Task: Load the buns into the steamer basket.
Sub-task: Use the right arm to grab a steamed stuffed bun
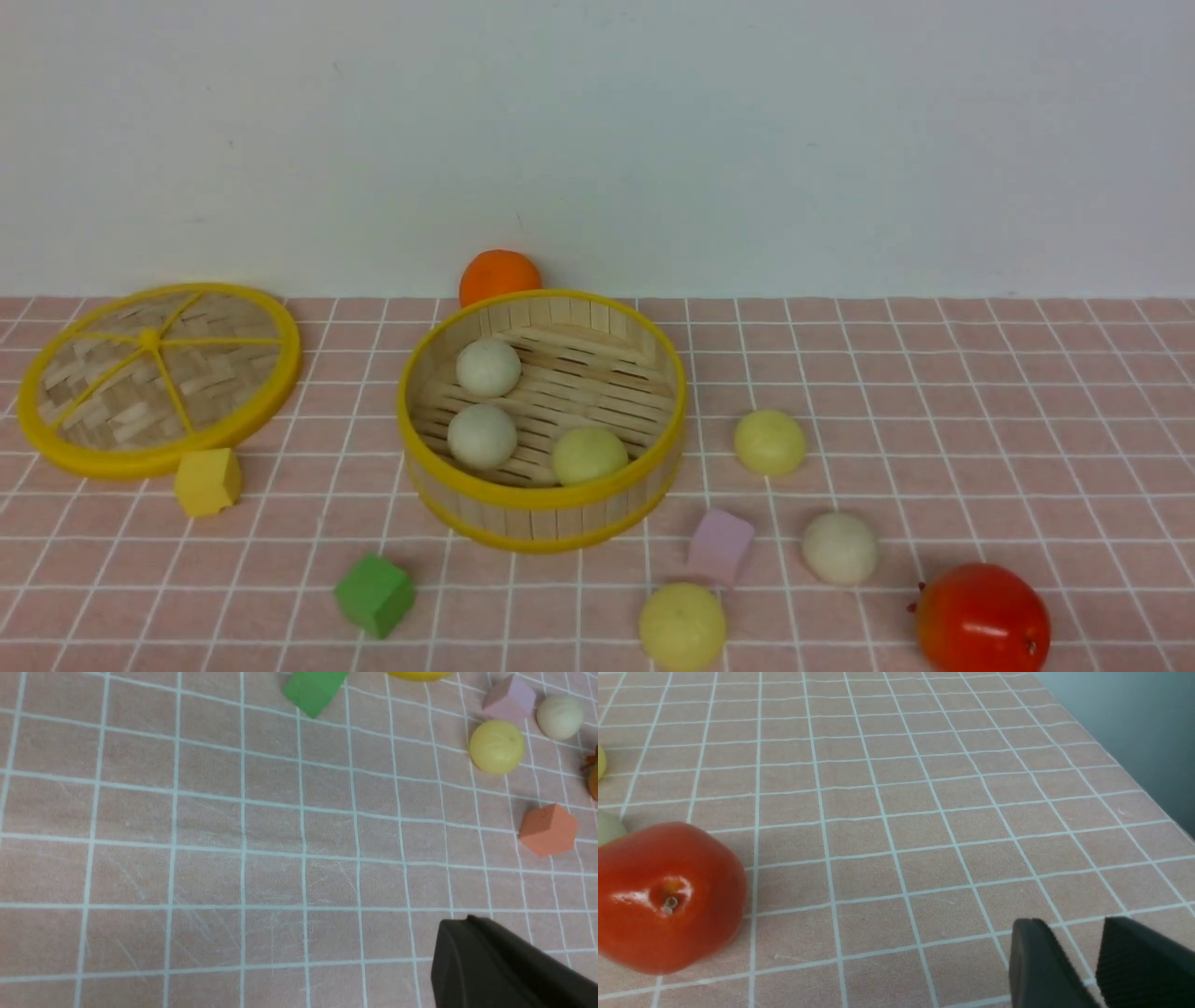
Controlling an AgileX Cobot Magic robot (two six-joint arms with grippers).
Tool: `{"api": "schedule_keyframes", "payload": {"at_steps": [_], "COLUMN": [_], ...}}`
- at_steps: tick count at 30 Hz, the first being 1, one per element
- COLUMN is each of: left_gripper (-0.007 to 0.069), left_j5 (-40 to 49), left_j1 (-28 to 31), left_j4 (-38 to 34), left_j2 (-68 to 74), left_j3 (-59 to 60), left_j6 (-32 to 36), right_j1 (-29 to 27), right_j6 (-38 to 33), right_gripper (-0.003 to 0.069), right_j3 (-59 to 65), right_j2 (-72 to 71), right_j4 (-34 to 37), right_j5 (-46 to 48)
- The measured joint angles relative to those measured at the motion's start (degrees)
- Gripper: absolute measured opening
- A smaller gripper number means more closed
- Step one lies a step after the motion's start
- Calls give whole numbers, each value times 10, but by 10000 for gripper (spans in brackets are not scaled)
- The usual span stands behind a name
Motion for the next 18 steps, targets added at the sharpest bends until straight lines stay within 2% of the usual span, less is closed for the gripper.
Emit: {"api": "schedule_keyframes", "payload": {"at_steps": [10,15,18], "left_gripper": [13,13,13], "left_j5": [-21,-107,-188], "left_j1": [0,0,0], "left_j4": [6,43,67], "left_j2": [-1,-1,-1], "left_j3": [1,5,21], "left_j6": [0,0,0], "right_j1": [0,0,0], "right_j6": [0,0,0], "right_gripper": [242,242,242], "right_j3": [0,0,0], "right_j2": [0,0,0], "right_j4": [0,0,0], "right_j5": [0,0,0]}}
